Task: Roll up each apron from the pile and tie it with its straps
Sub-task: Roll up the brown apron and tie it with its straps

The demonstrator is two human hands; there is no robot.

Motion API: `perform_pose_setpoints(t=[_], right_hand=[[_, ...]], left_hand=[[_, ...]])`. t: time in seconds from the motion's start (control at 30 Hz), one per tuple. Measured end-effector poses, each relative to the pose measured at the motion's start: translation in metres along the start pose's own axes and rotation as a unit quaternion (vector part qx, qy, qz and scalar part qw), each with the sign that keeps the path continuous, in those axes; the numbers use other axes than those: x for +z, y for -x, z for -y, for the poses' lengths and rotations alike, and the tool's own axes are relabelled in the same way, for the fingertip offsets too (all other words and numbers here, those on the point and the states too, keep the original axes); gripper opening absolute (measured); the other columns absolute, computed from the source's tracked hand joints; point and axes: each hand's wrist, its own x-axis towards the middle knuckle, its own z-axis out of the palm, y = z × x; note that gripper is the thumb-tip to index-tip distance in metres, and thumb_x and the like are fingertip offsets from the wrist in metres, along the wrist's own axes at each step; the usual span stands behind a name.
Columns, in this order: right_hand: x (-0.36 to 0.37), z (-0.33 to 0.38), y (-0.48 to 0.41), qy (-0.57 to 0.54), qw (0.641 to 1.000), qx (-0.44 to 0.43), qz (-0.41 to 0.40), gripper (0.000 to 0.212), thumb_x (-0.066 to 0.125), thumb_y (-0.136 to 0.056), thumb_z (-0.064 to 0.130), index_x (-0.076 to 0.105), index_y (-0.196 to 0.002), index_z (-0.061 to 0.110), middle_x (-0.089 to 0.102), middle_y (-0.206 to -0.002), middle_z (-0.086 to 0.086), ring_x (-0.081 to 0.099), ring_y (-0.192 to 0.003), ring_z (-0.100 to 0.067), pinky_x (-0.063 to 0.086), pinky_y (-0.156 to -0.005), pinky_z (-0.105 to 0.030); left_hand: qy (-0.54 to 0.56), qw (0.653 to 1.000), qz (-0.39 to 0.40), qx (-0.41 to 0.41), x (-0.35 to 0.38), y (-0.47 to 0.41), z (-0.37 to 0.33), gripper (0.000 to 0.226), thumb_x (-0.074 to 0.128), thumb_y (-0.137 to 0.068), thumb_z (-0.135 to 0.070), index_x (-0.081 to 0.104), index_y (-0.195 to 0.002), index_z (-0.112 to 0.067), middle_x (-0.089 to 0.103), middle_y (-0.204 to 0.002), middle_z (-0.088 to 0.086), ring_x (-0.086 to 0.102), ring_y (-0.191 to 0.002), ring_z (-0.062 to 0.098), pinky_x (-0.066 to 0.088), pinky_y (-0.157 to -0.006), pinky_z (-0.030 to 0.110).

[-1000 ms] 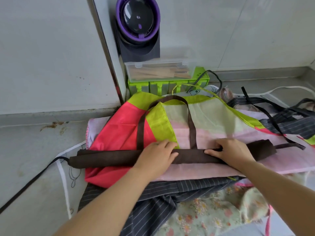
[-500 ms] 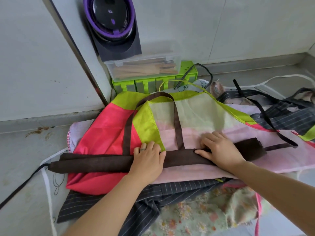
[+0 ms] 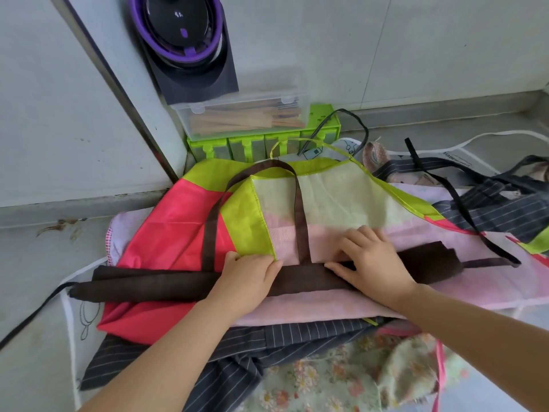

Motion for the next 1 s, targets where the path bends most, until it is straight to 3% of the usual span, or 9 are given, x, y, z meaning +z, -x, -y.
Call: perform_pose_setpoints(t=[0.07, 0.17, 0.27, 0.33, 0.43, 0.5, 0.6, 0.73, 1.0], right_hand=[[-0.006, 0.026, -0.014, -0.047, 0.997, -0.063, -0.003, 0.028, 0.053, -0.089, 0.041, 0.065, -0.089, 0.016, 0.063, -0.086, 0.002, 0.052, -0.084, -0.021, 0.039, -0.08, -0.033], [-0.013, 0.063, -0.04, -0.219, 0.963, -0.054, 0.149, 0.041, 0.04, -0.095, 0.048, 0.056, -0.113, 0.016, 0.063, -0.09, 0.003, 0.053, -0.086, -0.016, 0.041, -0.082, -0.031], [-0.02, 0.075, -0.051, -0.309, 0.929, 0.021, 0.203, 0.035, 0.038, -0.098, 0.046, 0.056, -0.098, 0.016, 0.052, -0.068, 0.017, 0.048, -0.064, 0.0, 0.036, -0.062, -0.02], [-0.039, 0.083, -0.059, -0.373, 0.906, 0.029, 0.196, 0.044, 0.036, -0.097, 0.045, 0.06, -0.09, 0.01, 0.059, -0.067, 0.005, 0.049, -0.063, 0.0, 0.042, -0.062, -0.025], [-0.086, 0.103, -0.08, -0.517, 0.841, 0.054, 0.15, 0.04, 0.035, -0.097, 0.037, 0.058, -0.073, 0.013, 0.057, -0.062, 0.0, 0.05, -0.062, -0.007, 0.043, -0.062, -0.026], [-0.12, 0.119, -0.098, -0.598, 0.793, 0.069, 0.098, 0.042, 0.034, -0.099, 0.034, 0.052, -0.067, 0.012, 0.045, -0.055, -0.001, 0.042, -0.058, -0.011, 0.038, -0.058, -0.029], [-0.16, 0.139, -0.125, -0.591, 0.8, 0.108, 0.001, 0.053, 0.034, -0.1, 0.037, 0.05, -0.061, 0.007, 0.043, -0.052, -0.01, 0.044, -0.054, -0.013, 0.04, -0.052, -0.029], [-0.199, 0.16, -0.152, -0.544, 0.824, 0.116, -0.106, 0.052, 0.031, -0.103, 0.029, 0.041, -0.053, 0.022, 0.043, -0.043, 0.016, 0.042, -0.047, 0.002, 0.034, -0.051, -0.009], [-0.236, 0.183, -0.168, -0.565, 0.789, 0.174, -0.167, 0.042, 0.034, -0.1, 0.033, 0.057, -0.071, 0.013, 0.059, -0.07, 0.003, 0.057, -0.074, -0.011, 0.045, -0.073, -0.029]], left_hand=[[0.06, 0.997, -0.035, 0.024, -0.001, 0.002, 0.002, 0.041, 0.026, -0.102, -0.04, 0.037, -0.066, -0.026, 0.043, -0.059, -0.004, 0.047, -0.066, 0.021, 0.024, -0.072, 0.033], [0.183, 0.98, -0.059, 0.04, -0.009, 0.005, 0.002, 0.041, 0.029, -0.096, -0.045, 0.05, -0.066, -0.026, 0.054, -0.059, -0.002, 0.053, -0.062, 0.018, 0.033, -0.065, 0.033], [0.307, 0.95, -0.057, 0.016, -0.032, 0.013, -0.002, 0.041, 0.041, -0.101, -0.03, 0.043, -0.061, -0.024, 0.044, -0.055, -0.007, 0.041, -0.055, 0.005, 0.032, -0.056, 0.027], [0.375, 0.925, -0.059, 0.0, -0.059, 0.02, -0.01, 0.037, 0.043, -0.1, -0.032, 0.054, -0.067, -0.02, 0.051, -0.06, -0.01, 0.046, -0.061, 0.001, 0.037, -0.061, 0.026], [0.528, 0.843, -0.1, -0.006, -0.109, 0.03, -0.028, 0.029, 0.053, -0.092, -0.044, 0.068, -0.071, -0.03, 0.06, -0.065, -0.011, 0.055, -0.069, 0.005, 0.044, -0.068, 0.026], [0.61, 0.779, -0.145, 0.019, -0.142, 0.033, -0.04, 0.033, 0.058, -0.083, -0.047, 0.069, -0.074, -0.017, 0.059, -0.069, 0.016, 0.053, -0.067, 0.026, 0.045, -0.068, 0.044], [0.677, 0.7, -0.213, 0.074, -0.183, 0.025, -0.057, 0.042, 0.056, -0.089, -0.032, 0.057, -0.072, 0.007, 0.058, -0.064, 0.024, 0.057, -0.061, 0.034, 0.05, -0.064, 0.034], [0.682, 0.676, -0.253, 0.117, -0.232, 0.024, -0.077, 0.054, 0.045, -0.094, -0.032, 0.054, -0.046, -0.008, 0.054, -0.048, 0.012, 0.051, -0.055, 0.024, 0.043, -0.066, 0.033], [0.754, 0.574, -0.314, 0.063, -0.278, 0.041, -0.107, 0.022, 0.056, -0.083, -0.041, 0.058, -0.079, -0.019, 0.053, -0.077, 0.001, 0.054, -0.088, 0.023, 0.045, -0.095, 0.041]])
